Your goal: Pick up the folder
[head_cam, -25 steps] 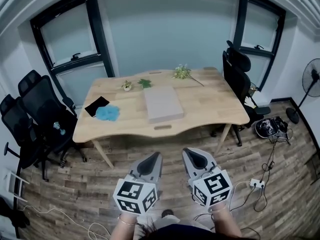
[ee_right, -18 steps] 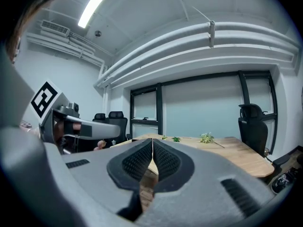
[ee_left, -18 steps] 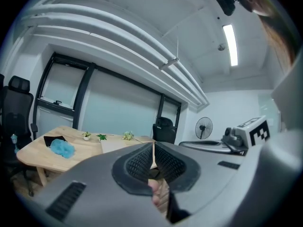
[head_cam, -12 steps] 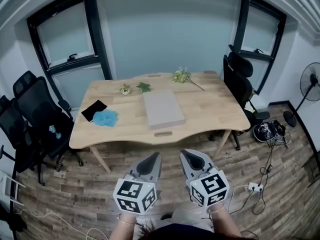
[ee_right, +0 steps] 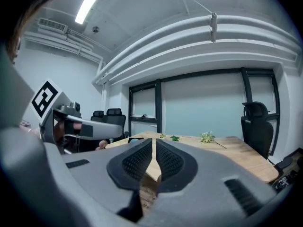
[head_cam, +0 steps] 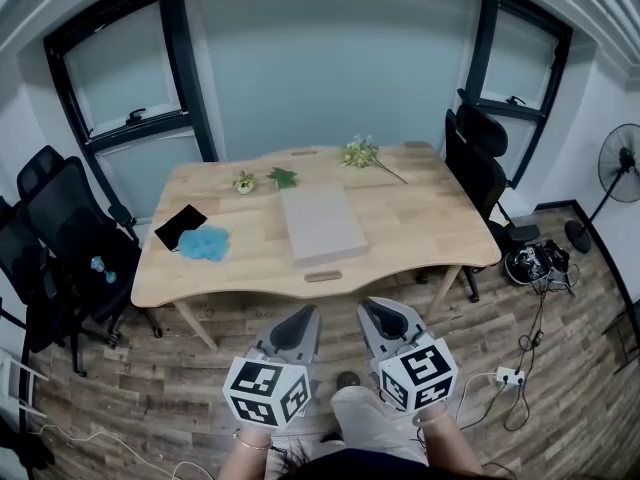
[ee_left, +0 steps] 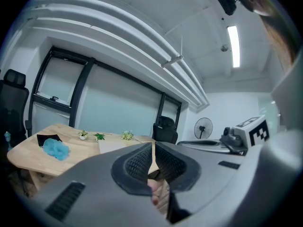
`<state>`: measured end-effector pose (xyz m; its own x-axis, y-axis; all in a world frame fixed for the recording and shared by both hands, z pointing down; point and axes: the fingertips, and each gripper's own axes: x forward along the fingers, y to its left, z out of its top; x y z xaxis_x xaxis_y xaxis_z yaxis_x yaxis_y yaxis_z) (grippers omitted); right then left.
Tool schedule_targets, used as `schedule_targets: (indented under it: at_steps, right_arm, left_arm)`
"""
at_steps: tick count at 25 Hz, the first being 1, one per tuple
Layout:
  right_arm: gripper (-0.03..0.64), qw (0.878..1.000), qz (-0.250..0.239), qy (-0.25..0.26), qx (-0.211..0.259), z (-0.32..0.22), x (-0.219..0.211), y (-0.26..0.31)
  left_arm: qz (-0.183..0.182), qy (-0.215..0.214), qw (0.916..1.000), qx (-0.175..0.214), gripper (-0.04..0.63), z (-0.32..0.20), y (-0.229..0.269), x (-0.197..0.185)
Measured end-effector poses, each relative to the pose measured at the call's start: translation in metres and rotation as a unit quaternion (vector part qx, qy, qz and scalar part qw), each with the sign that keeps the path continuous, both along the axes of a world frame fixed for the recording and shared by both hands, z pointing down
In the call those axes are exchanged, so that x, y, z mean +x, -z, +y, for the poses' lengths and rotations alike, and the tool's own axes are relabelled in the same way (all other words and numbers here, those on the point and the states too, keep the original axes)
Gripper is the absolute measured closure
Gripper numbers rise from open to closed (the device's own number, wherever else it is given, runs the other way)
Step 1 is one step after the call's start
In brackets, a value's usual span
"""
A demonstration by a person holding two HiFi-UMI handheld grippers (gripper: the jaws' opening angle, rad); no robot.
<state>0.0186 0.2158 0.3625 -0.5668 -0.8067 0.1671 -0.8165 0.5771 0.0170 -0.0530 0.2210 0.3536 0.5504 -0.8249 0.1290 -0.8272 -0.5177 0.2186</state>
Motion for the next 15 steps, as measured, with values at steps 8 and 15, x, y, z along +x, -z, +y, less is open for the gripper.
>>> schedule_targets:
  at_steps: [8,15]
  right_arm:
    - [0.611,1.0,-0.006,0.006,-0.009,-0.041,0.006,-0.009]
    - [0.554,0.999,-0.012,0.017,-0.032,-0.079,0.011,-0.019]
  left_arm:
    - [0.01,0.002,0.9999,-0.009,0.531,-0.038,-0.007,0.0]
    - [0.013,0.002,0.9997,-0.022,0.488,-0.076,-0.014,0.0]
